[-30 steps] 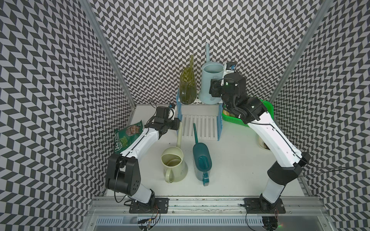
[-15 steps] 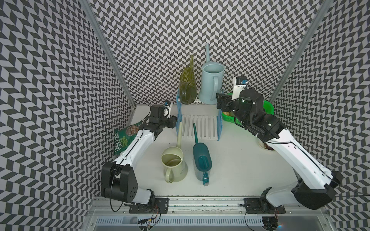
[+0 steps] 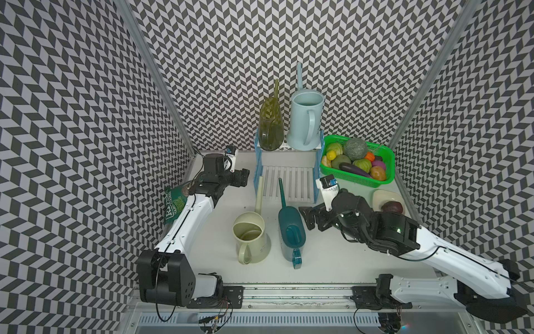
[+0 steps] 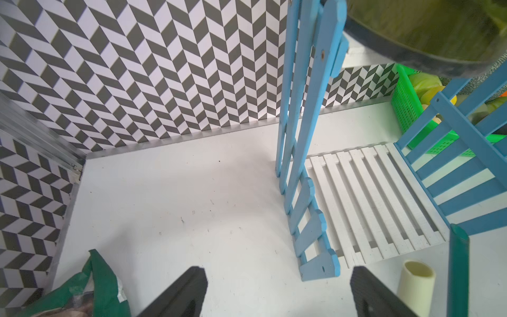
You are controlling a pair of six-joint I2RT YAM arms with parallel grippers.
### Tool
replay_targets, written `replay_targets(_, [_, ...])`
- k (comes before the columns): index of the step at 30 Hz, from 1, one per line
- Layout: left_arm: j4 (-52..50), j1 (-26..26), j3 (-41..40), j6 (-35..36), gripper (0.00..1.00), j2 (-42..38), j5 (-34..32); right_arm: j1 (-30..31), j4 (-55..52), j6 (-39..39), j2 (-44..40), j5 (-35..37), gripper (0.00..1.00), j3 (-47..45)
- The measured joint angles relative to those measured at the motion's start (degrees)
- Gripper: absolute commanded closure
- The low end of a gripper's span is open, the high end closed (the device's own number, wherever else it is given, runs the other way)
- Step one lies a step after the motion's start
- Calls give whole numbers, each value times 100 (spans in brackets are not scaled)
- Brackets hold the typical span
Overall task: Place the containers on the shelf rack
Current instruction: 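Pick up a container from the center of the board.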
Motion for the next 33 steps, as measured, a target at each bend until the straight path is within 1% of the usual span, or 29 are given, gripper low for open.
replay_targets(3, [-9, 22, -13, 7, 5, 0, 37, 413, -450, 450, -151, -295, 0, -337])
replay_targets(7, [-11, 31, -13, 11, 2, 0, 48, 907, -828, 949, -181, -551, 0, -522])
replay_targets(9, [-13, 35, -13, 15, 0, 0, 46, 1084, -916, 1165, -173, -660, 0, -645])
replay_targets(13, [-20, 57, -20, 17, 0, -4, 48, 1307, -962, 1515, -39, -789, 0, -922])
replay_targets(19, [-33, 70, -37, 24, 0, -4, 94, 1469, -577, 1814, 282, -909, 0, -1338])
replay_targets(25, [-35, 81, -37, 28, 0, -4, 136, 1515, 166, 2004, 1071, -901, 2, -1486])
replay_targets(29, [-33, 103, -42, 28, 0, -4, 138, 1528, 402, 2144, 1517, -732, 8, -1545])
replay_targets(33, [-28, 133, -131, 31, 0, -4, 142, 1526, 413, 2363, 1565, -304, 17, -1655])
